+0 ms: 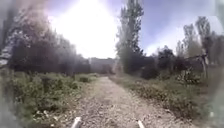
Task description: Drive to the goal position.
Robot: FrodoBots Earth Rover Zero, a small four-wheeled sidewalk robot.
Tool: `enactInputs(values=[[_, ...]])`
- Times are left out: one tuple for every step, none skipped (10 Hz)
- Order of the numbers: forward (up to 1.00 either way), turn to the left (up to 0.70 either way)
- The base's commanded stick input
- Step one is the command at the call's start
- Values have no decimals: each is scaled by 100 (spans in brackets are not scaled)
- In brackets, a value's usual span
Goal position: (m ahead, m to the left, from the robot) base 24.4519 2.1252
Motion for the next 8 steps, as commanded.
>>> enactInputs(values=[[70, -35], [70, -31], [70, -7], [70, -1], [70, 0], [70, 0], [70, 0], [70, 0]])
